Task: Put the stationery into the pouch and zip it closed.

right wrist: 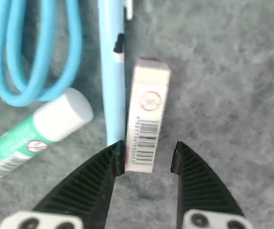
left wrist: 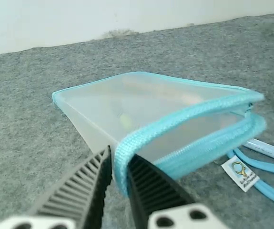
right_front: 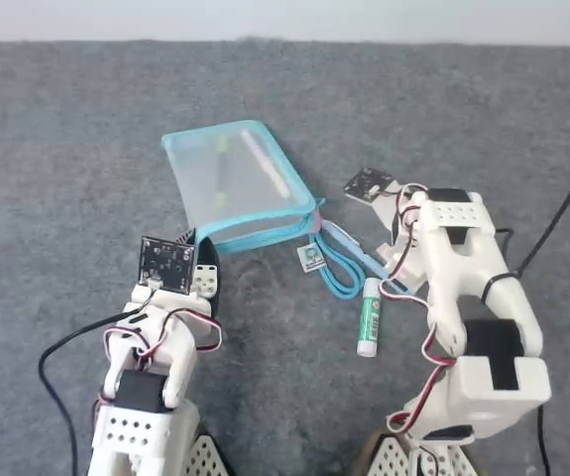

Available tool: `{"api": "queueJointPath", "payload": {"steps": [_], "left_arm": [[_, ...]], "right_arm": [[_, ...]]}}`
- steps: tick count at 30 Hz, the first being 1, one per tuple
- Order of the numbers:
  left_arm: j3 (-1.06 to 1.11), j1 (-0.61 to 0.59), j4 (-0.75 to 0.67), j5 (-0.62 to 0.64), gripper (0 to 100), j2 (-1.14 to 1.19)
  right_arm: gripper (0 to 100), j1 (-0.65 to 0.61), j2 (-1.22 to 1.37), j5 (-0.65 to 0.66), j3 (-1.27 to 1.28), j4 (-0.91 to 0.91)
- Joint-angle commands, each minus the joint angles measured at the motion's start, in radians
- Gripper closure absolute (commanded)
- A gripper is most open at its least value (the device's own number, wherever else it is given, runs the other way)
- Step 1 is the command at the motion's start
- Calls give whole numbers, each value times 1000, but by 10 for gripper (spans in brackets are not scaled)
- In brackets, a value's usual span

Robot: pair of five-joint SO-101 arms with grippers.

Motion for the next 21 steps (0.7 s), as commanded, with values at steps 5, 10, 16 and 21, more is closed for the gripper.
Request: {"api": "queueJointPath", "payload": {"steps": [5, 10, 16, 21], "left_arm": [[-45, 6, -12, -2, 988, -15], [-45, 6, -12, -2, 988, -15], [-45, 6, -12, -2, 988, -15], [-45, 6, -12, -2, 988, -15]], "right_arm": [[822, 81, 27, 11, -46, -51], [824, 76, 27, 5, -46, -53], [943, 35, 22, -34, -46, -53], [968, 62, 18, -60, -51, -47]]}}
